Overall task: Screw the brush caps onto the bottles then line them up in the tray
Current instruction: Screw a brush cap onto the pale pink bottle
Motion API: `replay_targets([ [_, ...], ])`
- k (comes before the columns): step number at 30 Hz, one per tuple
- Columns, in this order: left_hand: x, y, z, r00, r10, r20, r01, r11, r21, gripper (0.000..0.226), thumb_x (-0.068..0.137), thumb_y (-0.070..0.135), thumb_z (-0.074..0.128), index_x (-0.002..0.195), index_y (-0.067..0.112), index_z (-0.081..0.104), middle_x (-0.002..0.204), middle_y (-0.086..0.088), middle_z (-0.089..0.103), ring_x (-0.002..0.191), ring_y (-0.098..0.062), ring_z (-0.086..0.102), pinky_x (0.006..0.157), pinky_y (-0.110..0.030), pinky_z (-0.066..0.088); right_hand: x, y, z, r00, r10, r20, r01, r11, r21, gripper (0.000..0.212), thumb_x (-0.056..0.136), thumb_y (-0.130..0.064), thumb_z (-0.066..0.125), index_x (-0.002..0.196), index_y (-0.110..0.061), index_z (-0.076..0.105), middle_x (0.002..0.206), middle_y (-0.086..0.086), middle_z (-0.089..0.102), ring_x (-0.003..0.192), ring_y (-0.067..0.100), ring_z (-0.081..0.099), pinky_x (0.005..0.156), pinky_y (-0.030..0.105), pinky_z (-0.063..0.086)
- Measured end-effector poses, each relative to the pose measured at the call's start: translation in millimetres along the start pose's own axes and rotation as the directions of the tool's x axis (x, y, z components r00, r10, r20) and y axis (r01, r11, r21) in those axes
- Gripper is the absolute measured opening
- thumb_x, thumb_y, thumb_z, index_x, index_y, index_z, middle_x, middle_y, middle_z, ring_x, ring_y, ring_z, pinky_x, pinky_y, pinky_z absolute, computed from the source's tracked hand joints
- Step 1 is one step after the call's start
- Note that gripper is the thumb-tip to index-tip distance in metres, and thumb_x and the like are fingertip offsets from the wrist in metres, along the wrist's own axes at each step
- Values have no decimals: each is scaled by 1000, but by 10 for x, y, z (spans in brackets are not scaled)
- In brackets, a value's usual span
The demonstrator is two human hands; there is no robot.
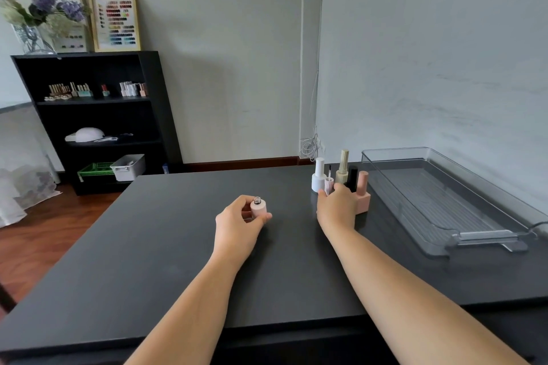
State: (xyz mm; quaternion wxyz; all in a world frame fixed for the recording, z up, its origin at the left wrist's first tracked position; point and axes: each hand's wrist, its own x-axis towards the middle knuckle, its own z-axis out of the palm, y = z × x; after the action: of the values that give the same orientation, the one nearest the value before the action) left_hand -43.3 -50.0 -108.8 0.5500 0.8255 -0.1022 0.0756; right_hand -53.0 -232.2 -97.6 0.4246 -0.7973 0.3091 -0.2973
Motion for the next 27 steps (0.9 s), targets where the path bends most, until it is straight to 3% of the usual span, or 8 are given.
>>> replay_targets([
  [4,2,-6,5,1000,2,6,-2,1000,-21,23,76,24,75,95,31,62,91,13,66,87,-5,61,68,-15,43,10,4,15,1000,-7,-15,6,1000,-7,21,95,-15,51,105,1,62,109,18,65,98,32,61,71,24,37],
  [8,-6,5,-16,999,17,31,-16,999,-36,21,79,26,73,94,35,62,93,15,65,89,-3,60,67,-13,40,-78,26,-25,993,-109,41,104,989,104,19,94,-18,54,101,-3,63,90,10,67,82,24,61,66,25,41],
  [11,-17,14,-28,998,25,56,-23,999,-31,23,82,29,69,101,38,59,98,13,64,92,-5,58,72,-16,42,-211,46,-91,971,-222,85,202,961,189,14,92,-20,57,90,-8,64,68,-8,57,62,6,53,56,8,37],
  [13,-29,24,-35,998,30,51,-29,999,-16,27,84,30,67,110,34,60,104,10,61,93,-7,57,79,-24,46,-304,60,-146,961,-253,112,226,950,214,16,92,-24,58,81,-13,60,64,-10,52,57,2,48,55,4,37],
  [18,-108,59,-70,994,27,102,-32,999,43,35,86,30,65,120,32,58,105,11,59,91,-7,56,80,-32,53,-507,105,-301,916,-304,262,226,930,289,15,95,-31,49,86,-22,56,78,-5,64,71,4,60,63,7,43],
  [21,-179,52,-109,994,33,105,-35,999,17,32,80,27,71,110,32,61,100,12,63,87,-7,60,73,-22,49,-636,133,-357,856,-358,372,229,909,348,15,96,-34,47,91,-25,58,71,-5,66,61,4,65,65,27,52],
  [24,-254,37,-138,996,9,89,-6,999,-37,29,74,27,77,98,26,60,97,7,66,86,-13,65,75,-24,51,-710,162,-401,836,-438,331,331,883,332,19,92,-44,49,85,-33,62,62,-7,60,56,8,58,57,21,46],
  [27,-295,22,-155,997,13,74,-9,999,-44,23,74,31,76,91,26,62,91,6,69,84,-15,66,71,-23,50,-711,174,-438,850,-434,297,332,881,338,15,89,-39,56,80,-32,66,61,-9,58,66,21,59,59,27,46],
])
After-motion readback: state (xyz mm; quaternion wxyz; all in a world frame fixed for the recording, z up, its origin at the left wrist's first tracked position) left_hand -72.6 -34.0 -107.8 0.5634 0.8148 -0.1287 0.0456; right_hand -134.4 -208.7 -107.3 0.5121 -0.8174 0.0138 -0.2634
